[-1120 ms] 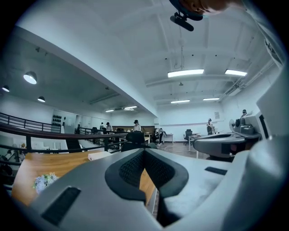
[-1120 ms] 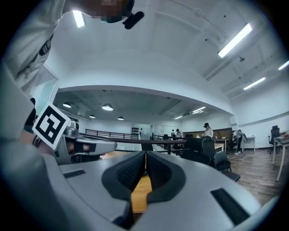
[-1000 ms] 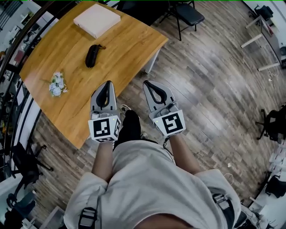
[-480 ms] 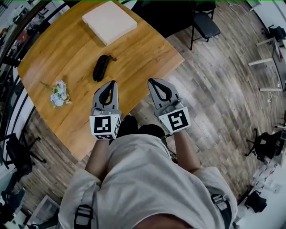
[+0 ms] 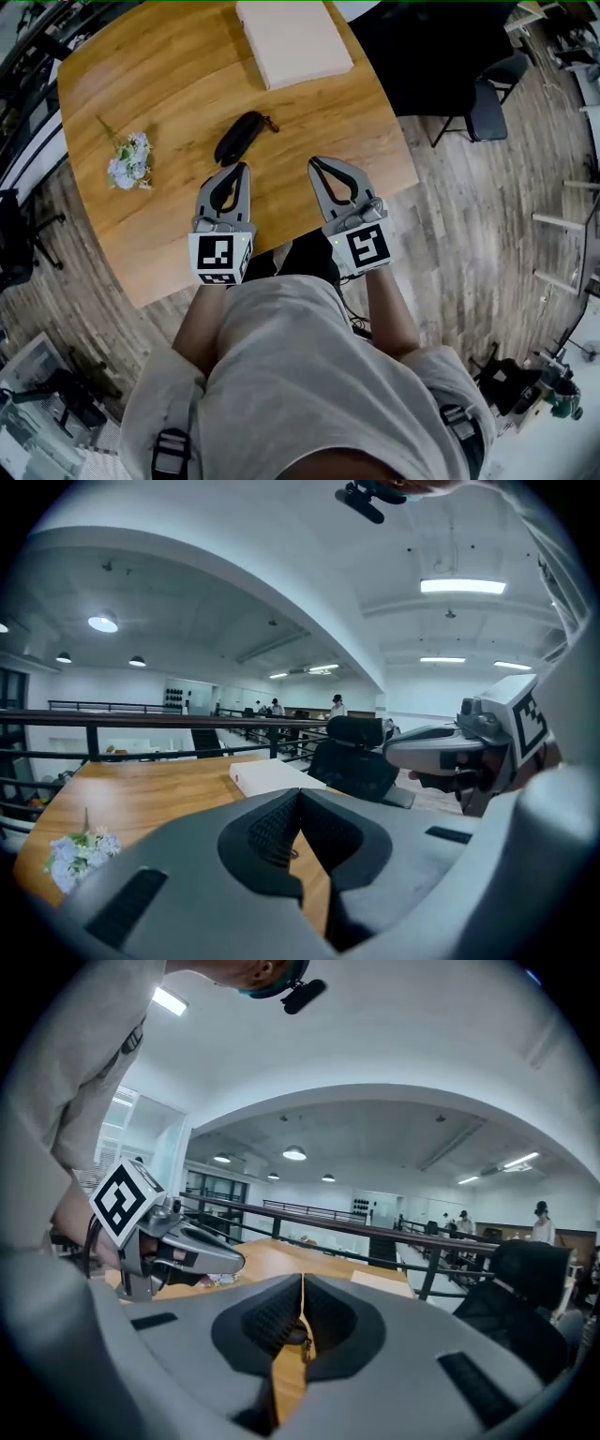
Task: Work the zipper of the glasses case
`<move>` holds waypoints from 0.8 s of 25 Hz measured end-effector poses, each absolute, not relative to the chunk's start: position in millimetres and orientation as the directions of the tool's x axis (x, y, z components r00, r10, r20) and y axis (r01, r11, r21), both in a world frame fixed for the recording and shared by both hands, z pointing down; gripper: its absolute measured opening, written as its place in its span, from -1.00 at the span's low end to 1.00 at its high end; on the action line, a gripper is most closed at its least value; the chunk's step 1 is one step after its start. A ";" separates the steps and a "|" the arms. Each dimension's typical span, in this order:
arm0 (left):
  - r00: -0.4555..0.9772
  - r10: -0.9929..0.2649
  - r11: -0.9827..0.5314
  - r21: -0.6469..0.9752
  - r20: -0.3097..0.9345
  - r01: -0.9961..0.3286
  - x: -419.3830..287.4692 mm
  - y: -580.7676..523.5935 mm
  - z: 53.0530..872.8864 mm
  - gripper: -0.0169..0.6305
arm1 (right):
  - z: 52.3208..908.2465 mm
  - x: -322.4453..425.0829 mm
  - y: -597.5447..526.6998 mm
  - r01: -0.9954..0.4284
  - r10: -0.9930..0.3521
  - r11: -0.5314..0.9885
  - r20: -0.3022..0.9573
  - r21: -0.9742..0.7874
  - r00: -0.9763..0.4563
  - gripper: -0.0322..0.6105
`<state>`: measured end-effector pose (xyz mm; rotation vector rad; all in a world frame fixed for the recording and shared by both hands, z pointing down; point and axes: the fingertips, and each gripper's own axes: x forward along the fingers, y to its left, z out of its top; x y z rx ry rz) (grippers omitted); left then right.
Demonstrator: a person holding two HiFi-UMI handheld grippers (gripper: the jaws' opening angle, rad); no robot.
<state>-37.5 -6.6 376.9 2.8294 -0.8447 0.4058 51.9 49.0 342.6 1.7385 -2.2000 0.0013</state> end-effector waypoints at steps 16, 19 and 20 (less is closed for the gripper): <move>0.366 -0.822 -0.365 0.091 0.436 -0.927 -41.6 -19.0 439.4 -0.88 | 403.2 65.6 -30.9 -0.595 -0.607 0.783 0.437 0.183 -0.664 -0.82; 0.311 -0.838 -0.296 0.104 0.448 -0.949 -42.5 -14.5 451.1 -0.88 | 411.4 63.0 -37.7 -0.522 -0.554 0.826 0.476 0.213 -0.683 -0.82; 0.296 -0.843 -0.278 0.106 0.449 -0.955 -43.4 -14.2 453.7 -0.88 | 414.6 61.6 -39.3 -0.497 -0.538 0.838 0.489 0.225 -0.686 -0.82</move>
